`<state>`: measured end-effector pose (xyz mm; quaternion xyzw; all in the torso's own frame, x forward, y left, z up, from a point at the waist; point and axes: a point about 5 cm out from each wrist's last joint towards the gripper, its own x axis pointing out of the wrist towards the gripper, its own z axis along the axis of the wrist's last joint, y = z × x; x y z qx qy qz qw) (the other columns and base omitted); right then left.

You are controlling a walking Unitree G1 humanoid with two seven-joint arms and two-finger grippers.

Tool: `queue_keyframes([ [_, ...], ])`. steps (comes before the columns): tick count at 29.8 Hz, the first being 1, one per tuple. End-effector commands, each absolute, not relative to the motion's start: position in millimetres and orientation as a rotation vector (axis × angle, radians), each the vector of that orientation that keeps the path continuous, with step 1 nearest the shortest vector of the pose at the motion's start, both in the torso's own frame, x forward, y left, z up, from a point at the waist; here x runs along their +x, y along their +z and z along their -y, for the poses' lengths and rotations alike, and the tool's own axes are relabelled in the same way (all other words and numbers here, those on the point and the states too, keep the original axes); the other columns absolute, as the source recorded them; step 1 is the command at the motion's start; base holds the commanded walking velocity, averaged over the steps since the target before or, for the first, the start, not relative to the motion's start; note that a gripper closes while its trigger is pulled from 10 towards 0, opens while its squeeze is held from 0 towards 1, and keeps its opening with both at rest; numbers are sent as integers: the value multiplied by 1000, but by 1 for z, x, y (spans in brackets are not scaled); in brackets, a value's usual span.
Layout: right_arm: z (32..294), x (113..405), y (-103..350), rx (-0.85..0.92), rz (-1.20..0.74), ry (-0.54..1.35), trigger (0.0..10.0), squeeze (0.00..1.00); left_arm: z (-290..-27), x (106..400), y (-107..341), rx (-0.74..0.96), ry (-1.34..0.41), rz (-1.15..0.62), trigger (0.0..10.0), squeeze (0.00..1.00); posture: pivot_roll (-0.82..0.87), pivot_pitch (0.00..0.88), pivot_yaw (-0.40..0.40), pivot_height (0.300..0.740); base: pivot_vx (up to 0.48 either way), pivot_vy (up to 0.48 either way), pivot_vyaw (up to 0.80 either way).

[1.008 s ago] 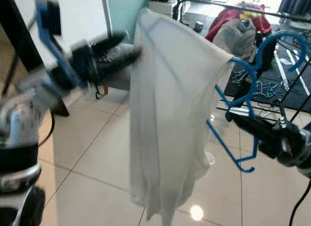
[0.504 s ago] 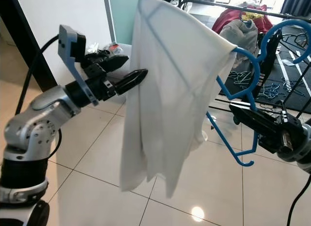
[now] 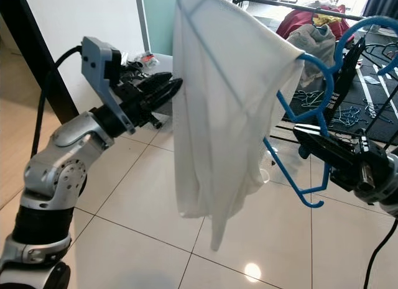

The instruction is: Hang hanger

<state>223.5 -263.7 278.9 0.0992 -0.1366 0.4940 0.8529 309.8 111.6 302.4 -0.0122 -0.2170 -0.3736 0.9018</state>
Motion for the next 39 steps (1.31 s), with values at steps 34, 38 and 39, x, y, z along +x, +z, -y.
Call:
queue_keyframes([
  [34,287,274,268,110,271,557,10000,0,-100,239,298,-393,-1475,346,0,0,-49,114,-38,740,0,0,0],
  [38,290,277,266,111,267,529,10000,0,-103,240,289,-409,-1475,299,0,0,-46,113,-38,740,0,0,0],
  [39,289,278,266,111,268,527,10000,0,-105,242,285,-415,-1468,277,0,0,-47,114,-38,740,0,0,0],
])
